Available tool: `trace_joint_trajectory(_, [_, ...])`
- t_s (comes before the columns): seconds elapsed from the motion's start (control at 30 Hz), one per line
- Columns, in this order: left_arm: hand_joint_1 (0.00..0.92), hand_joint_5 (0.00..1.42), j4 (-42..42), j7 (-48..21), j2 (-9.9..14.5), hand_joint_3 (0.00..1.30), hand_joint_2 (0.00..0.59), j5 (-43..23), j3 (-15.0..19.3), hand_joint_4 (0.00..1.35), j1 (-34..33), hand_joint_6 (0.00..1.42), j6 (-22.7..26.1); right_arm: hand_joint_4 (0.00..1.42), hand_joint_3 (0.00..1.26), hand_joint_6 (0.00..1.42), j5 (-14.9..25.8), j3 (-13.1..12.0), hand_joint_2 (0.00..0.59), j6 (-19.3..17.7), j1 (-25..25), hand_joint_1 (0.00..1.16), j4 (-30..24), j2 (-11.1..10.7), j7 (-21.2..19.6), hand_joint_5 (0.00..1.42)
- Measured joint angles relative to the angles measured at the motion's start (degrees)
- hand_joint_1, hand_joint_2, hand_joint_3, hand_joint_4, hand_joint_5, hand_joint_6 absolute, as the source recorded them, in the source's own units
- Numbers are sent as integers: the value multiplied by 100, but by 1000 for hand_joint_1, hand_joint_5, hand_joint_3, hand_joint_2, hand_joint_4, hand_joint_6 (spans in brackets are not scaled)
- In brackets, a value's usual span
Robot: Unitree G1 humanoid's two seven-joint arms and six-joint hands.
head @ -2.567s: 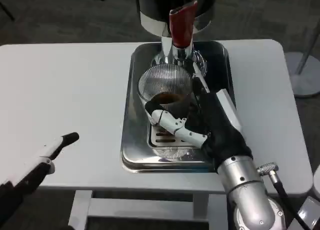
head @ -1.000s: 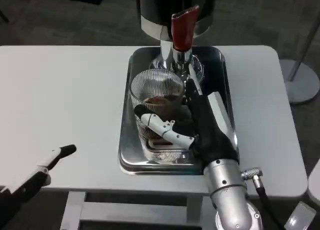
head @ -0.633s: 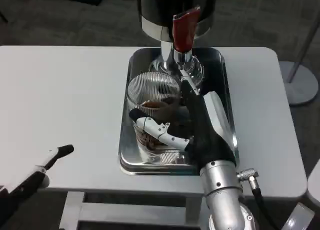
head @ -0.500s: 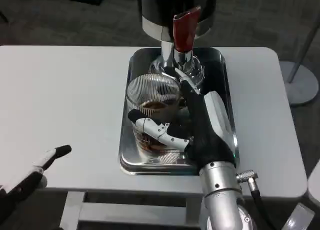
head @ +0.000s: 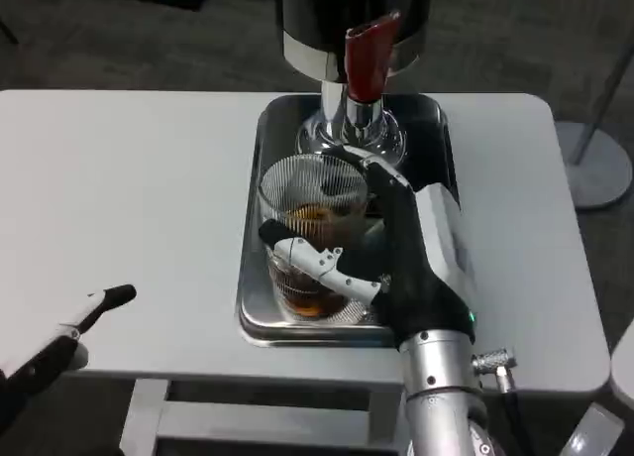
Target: Grasp the cup under the faucet to collect the drink, then remove the cup.
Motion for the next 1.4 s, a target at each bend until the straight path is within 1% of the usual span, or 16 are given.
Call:
trace_joint_trajectory(0.13, [0,11,4,0,0,51,34,-15,0,0,-20,168,-6,720,521,1131,-14,4,233,-39,30,766,1,-12,-131,890])
trace_joint_trajectory(0.2, [0,11,5,0,0,50,35,-15,0,0,-24,168,-8,755,565,1189,-17,4,224,-62,59,780,1,-20,-212,946])
trace_joint_trajectory(0.47, [0,11,35,0,1,49,38,-17,2,0,-106,169,-10,823,633,1278,-93,-22,217,-127,103,787,-1,-88,-334,1034])
trace_joint_trajectory(0.63, [0,11,116,0,20,49,38,-28,3,0,-141,169,-13,853,665,1345,-99,-132,212,-166,126,799,-6,-111,-411,1079])
trace_joint_trajectory(0.7, [0,11,120,0,23,49,38,-30,4,0,-157,169,-16,857,694,1386,-98,-158,197,-185,154,829,-25,-114,-413,1100])
trace_joint_trajectory(0.73, [0,11,121,0,26,49,38,-30,3,0,-164,169,-18,857,701,1390,-98,-175,178,-185,170,850,-48,-118,-412,1105])
trace_joint_trajectory(0.77, [0,11,127,0,31,49,38,-35,8,0,-201,169,-24,857,702,1400,-96,-212,166,-185,249,866,-147,-142,-405,1109])
trace_joint_trajectory(1.0, [0,11,209,0,138,49,38,-132,26,0,-370,169,-58,846,702,1405,-94,-413,155,-185,557,876,-593,-340,-273,1110])
trace_joint_trajectory(1.27, [0,11,367,0,179,49,38,-139,25,0,-535,169,-99,857,709,1424,-139,-542,146,-179,876,884,-1166,-374,-99,1121])
trace_joint_trajectory(1.4, [0,11,431,0,199,49,38,-140,24,0,-594,169,-114,870,717,1424,-199,-588,145,-152,1028,885,-1331,-377,-36,1143])
